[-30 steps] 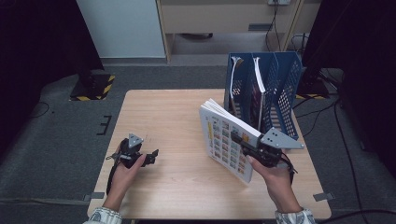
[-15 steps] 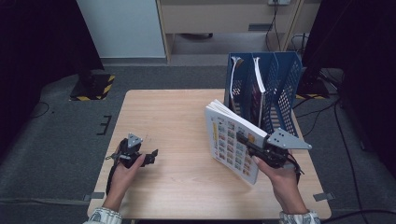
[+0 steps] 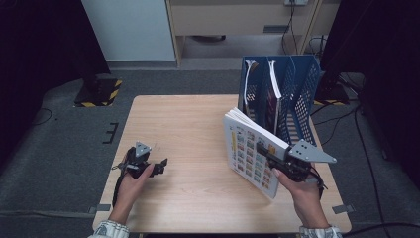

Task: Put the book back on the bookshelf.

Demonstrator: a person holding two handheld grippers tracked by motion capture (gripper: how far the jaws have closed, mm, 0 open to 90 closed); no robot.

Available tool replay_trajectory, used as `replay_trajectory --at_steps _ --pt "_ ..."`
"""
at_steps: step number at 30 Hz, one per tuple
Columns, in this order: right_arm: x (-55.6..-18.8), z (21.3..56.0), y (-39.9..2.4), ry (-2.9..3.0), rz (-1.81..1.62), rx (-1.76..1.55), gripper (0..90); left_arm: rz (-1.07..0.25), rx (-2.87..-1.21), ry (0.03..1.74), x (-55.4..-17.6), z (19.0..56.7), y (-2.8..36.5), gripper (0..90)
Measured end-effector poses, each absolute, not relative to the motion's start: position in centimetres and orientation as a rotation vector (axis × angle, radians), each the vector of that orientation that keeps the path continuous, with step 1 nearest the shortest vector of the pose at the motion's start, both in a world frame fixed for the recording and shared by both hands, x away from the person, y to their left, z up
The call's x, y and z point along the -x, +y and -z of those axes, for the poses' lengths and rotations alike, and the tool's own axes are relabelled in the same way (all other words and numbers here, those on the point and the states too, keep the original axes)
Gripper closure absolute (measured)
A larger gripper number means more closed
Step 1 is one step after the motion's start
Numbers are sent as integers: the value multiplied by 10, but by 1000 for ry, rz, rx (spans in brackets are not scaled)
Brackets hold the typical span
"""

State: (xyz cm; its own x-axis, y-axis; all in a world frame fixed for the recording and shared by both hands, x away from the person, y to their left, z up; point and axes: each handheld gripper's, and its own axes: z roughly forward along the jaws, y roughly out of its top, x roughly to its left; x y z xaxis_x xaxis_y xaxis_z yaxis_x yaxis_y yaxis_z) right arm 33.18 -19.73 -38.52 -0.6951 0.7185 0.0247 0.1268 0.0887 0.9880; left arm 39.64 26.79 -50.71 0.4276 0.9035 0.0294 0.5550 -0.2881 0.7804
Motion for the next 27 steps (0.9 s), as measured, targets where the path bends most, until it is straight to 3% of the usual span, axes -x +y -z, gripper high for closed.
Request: replay_trajectory --at_steps 27 --pt "-315 382 -227 1835 -1642 -885 735 -631 -1979 1222 -396 507 266 58"
